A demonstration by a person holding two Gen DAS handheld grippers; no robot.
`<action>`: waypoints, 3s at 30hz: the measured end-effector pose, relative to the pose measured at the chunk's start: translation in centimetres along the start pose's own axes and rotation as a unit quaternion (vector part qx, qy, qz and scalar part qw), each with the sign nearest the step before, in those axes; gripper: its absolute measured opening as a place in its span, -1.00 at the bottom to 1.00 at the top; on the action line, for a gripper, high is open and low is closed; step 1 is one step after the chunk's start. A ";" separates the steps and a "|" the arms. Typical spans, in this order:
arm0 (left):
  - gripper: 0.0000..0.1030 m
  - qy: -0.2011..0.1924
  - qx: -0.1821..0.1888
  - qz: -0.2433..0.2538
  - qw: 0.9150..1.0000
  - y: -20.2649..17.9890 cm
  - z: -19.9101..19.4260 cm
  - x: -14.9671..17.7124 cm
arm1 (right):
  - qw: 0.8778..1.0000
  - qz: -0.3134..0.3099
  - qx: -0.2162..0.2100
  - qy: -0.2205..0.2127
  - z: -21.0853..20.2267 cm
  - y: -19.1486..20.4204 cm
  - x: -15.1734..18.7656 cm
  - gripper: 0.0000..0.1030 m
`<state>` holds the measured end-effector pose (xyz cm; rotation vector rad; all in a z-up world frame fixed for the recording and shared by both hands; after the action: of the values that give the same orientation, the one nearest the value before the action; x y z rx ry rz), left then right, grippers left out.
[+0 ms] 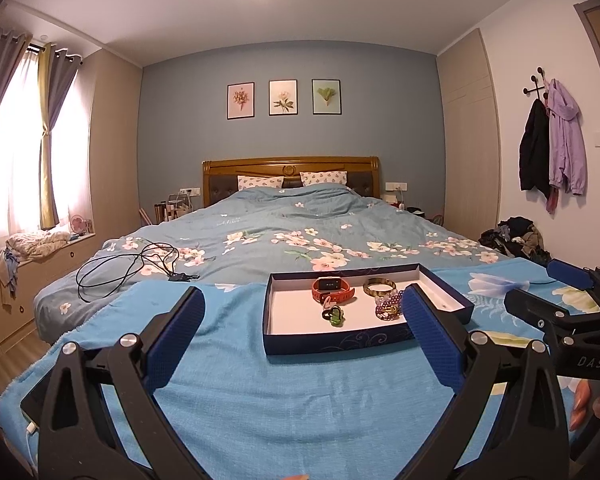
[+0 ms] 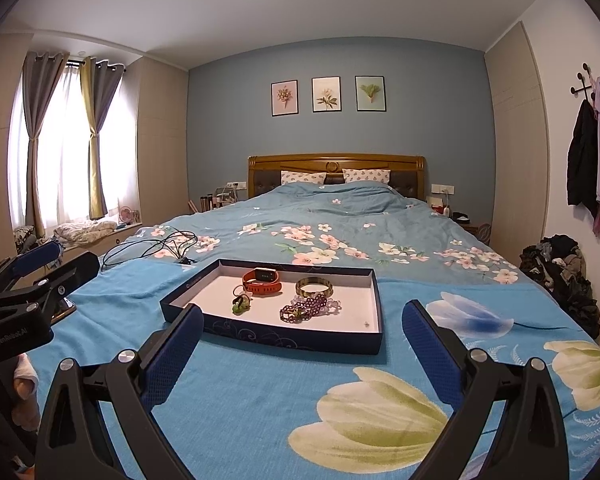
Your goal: Organize jewelry
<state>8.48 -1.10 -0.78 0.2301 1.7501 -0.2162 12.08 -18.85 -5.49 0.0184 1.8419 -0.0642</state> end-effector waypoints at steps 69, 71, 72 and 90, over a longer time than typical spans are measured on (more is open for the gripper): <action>0.89 -0.004 -0.005 -0.008 1.000 -0.1 1.0 0.2 | 0.999 0.015 0.015 -0.044 -0.7 -0.4 -1.1 0.87; 0.89 -0.006 -0.007 -0.006 1.000 0.0 1.0 0.1 | 0.999 0.015 0.017 -0.043 -0.7 -0.4 -1.1 0.87; 0.89 -0.008 -0.007 -0.005 1.000 0.0 0.9 0.1 | 0.999 0.016 0.017 -0.041 -0.7 -0.4 -1.0 0.87; 0.89 -0.012 -0.014 0.000 1.000 -0.1 1.4 0.3 | 0.999 0.020 0.018 -0.034 -0.4 -0.5 -0.8 0.87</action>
<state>9.68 -1.53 -1.34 0.2069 1.7285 -0.1941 11.88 -19.31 -4.58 0.0771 1.7707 -0.0707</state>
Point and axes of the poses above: each gripper's, at about its wrist camera, not at the fingertips, and z roughly the way its jaws point, y to its left, x to its underside, the point moved 8 cm from there along z, roughly the way its jaws point, and after that the axes turned 14 degrees about x, right-handed, at the moved point
